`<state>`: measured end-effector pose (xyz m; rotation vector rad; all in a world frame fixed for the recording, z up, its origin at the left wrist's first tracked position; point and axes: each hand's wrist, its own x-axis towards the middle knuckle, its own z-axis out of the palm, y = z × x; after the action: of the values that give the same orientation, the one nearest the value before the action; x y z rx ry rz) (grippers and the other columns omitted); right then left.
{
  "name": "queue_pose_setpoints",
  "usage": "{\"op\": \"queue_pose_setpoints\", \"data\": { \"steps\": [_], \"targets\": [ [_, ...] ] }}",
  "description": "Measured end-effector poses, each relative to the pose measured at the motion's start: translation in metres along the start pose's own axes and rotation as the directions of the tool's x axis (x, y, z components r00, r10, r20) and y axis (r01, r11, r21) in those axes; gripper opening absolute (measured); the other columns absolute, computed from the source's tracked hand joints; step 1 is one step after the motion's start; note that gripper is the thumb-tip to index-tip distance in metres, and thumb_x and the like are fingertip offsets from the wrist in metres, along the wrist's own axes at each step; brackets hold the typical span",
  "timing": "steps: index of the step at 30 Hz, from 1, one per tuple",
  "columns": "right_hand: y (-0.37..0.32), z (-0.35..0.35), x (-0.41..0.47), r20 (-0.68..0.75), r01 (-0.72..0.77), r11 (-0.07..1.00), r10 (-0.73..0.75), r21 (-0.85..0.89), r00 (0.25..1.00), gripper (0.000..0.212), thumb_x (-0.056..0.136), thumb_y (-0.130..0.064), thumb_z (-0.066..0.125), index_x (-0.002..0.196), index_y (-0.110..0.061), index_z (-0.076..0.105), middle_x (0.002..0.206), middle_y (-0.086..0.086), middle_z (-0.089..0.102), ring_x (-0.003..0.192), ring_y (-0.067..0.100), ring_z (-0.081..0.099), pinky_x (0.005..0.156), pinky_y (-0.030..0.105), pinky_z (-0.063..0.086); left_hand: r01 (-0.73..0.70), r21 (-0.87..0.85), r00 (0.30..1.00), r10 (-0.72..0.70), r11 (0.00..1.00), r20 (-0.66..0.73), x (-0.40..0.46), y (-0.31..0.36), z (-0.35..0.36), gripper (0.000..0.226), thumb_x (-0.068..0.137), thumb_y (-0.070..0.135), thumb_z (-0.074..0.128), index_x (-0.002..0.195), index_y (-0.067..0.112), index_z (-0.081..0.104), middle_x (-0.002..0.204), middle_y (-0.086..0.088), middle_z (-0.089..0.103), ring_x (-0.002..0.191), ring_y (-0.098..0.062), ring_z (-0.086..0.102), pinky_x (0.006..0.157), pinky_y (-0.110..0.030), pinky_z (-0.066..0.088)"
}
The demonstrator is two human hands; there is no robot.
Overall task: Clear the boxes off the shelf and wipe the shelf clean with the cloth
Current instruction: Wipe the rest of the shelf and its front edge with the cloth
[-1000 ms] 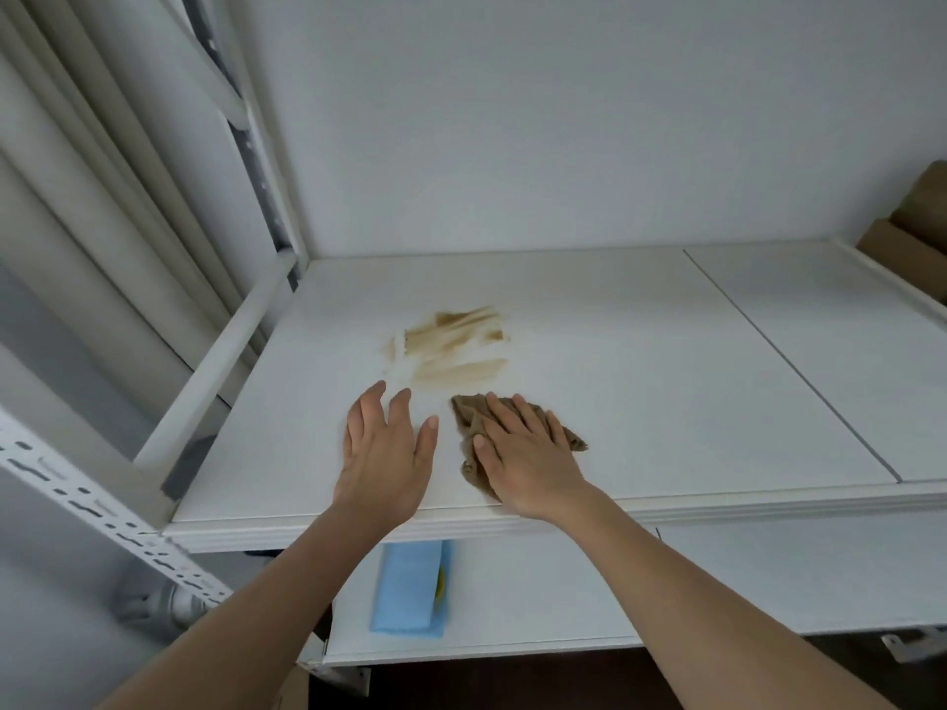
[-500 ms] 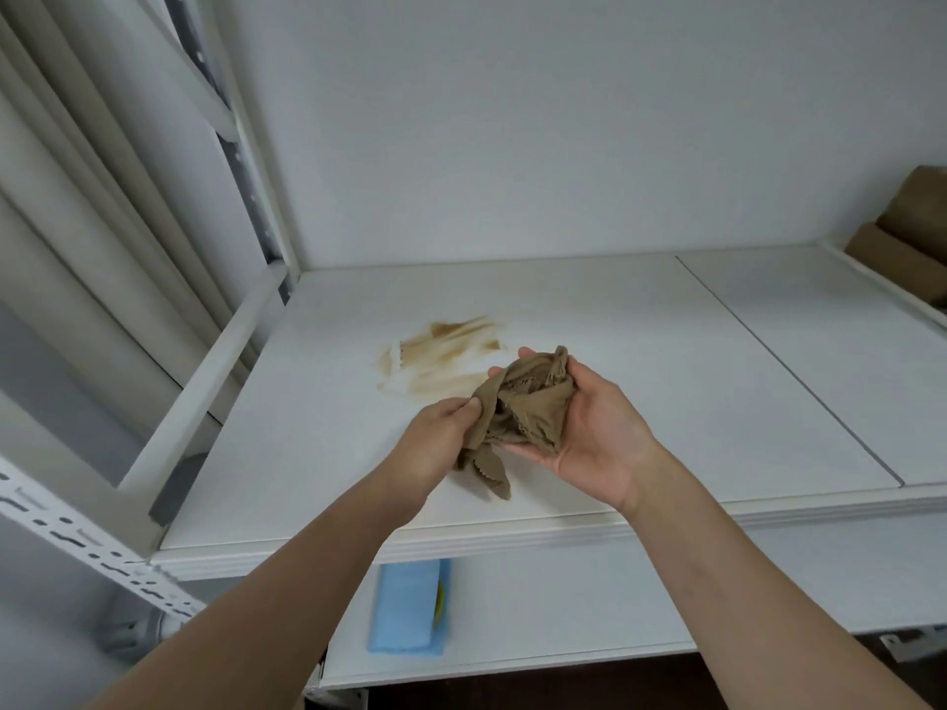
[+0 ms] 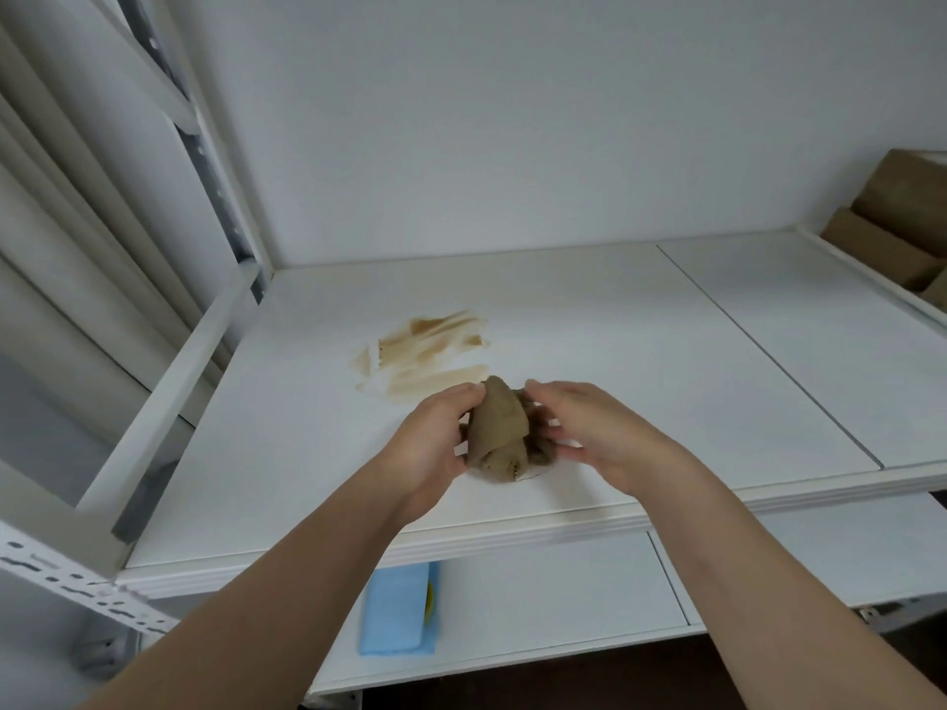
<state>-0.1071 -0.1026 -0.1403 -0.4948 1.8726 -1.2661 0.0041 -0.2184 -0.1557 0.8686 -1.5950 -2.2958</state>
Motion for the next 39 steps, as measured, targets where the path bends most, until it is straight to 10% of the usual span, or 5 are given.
{"op": "queue_pose_setpoints", "data": {
  "steps": [6,12,22,31,39],
  "targets": [
    [-0.001,0.001,0.003,0.022,0.181,0.976,-0.185,0.122,0.982,0.013,0.096,-0.012,0.057,0.102,-0.016,0.068,0.094,0.011,0.071,0.083,0.02,0.067,0.081,0.033,0.054,-0.054,-0.033,0.986,0.058,0.998,0.156,-0.003,0.008,-0.005,0.031,0.099,0.021,0.045,0.115,0.003,0.064,0.11,-0.011,0.068,0.097,-0.021,0.065,0.084,-0.035,0.054],
    [0.013,-0.016,0.032,-0.45,0.01,0.848,-0.292,-0.531,0.844,0.028,0.095,-0.019,0.051,0.121,-0.025,0.059,0.119,0.006,0.052,0.119,0.027,0.044,0.088,0.028,0.037,-0.105,0.41,0.905,0.258,0.906,-0.339,0.013,0.005,-0.016,0.015,0.091,0.011,0.055,0.101,0.014,0.065,0.098,-0.003,0.063,0.08,-0.016,0.06,0.072,-0.025,0.051],
    [0.045,0.043,0.057,-0.233,-0.095,0.552,-0.185,-0.829,0.955,0.076,0.097,-0.061,0.011,0.156,-0.014,0.003,0.161,0.016,-0.009,0.148,0.03,-0.011,0.119,0.045,-0.01,0.214,0.845,0.784,0.429,0.49,-0.448,0.027,0.003,-0.07,0.054,0.082,0.005,0.052,0.134,0.011,0.038,0.136,-0.011,0.03,0.124,-0.029,0.029,0.1,-0.036,0.03],
    [0.025,0.008,0.133,-0.264,-0.075,0.572,-0.256,-0.817,0.93,0.055,0.1,-0.052,0.011,0.153,-0.038,0.016,0.163,-0.008,0.004,0.149,0.021,-0.004,0.118,0.048,-0.007,0.249,0.892,0.886,0.284,0.378,-0.367,0.048,0.021,-0.138,0.093,0.083,0.014,0.07,0.151,0.011,0.007,0.159,-0.007,0.001,0.147,-0.022,0.004,0.119,-0.037,0.011],
    [0.022,0.023,0.111,-0.002,0.238,0.498,-0.434,-0.834,0.901,0.025,0.099,-0.043,0.034,0.106,-0.024,0.05,0.12,-0.007,0.056,0.121,0.018,0.047,0.097,0.032,0.029,0.263,0.916,0.891,0.289,0.303,-0.351,0.082,0.027,-0.156,0.057,0.098,0.005,0.03,0.152,0.007,0.008,0.16,-0.008,0.0,0.147,-0.022,0.001,0.118,-0.035,0.002]
  ]
}}
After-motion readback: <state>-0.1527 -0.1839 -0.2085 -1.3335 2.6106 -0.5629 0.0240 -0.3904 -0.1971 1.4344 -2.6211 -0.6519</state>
